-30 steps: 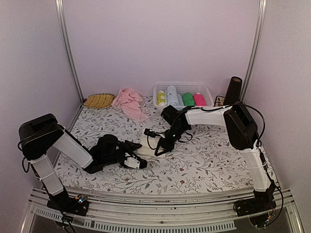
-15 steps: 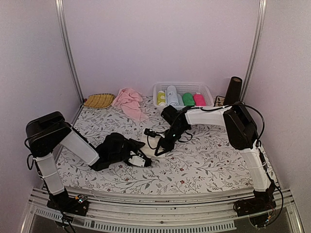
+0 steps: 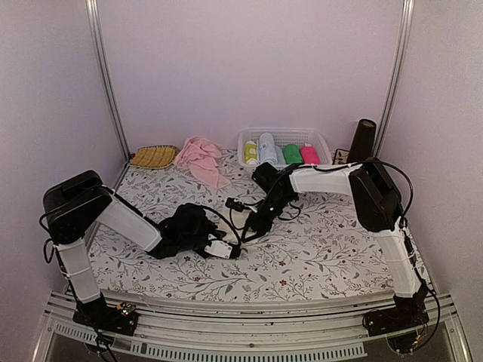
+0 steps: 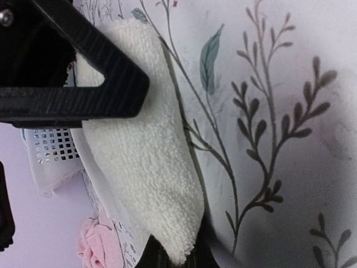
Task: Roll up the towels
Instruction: Roll the towel at the center of the board.
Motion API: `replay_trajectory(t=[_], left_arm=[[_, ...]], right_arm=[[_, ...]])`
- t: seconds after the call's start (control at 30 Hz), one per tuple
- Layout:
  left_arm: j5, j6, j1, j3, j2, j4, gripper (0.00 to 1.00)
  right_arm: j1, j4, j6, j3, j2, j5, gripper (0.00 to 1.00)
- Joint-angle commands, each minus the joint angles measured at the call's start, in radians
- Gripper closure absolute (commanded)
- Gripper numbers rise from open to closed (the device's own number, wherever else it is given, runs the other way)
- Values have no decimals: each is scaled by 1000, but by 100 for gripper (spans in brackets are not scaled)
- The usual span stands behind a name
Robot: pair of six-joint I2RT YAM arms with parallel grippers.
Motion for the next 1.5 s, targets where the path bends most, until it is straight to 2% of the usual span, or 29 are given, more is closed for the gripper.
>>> replay_trajectory(t=[0.0,0.1,0.27,0.43,0.63,0.83,1.0,1.47], left_arm=[[70,-116,-8,76,-5,-348,100],[120,-167,-3,141,-9,-483,100],[249,-251,25,274,6,-702,100],[369,-323,71,414,60,-896,100],[489,-396,124,588,167,-1081,100],[581,-427,158,746,260,-1265,100],[613,-425,173,777,299,-1317,100],[683,-402,199,766,318,-1360,100]], right_arm=[[-24,44,25,-76,-130,110,55],[-26,101,28,-156,-239,165,45],[-28,231,38,-331,-422,307,35],[-6,470,-18,-597,-614,409,31],[147,767,-227,-870,-735,594,29],[235,983,-324,-975,-696,727,30],[284,1083,-404,-959,-568,887,30],[285,1159,-488,-877,-416,954,31]])
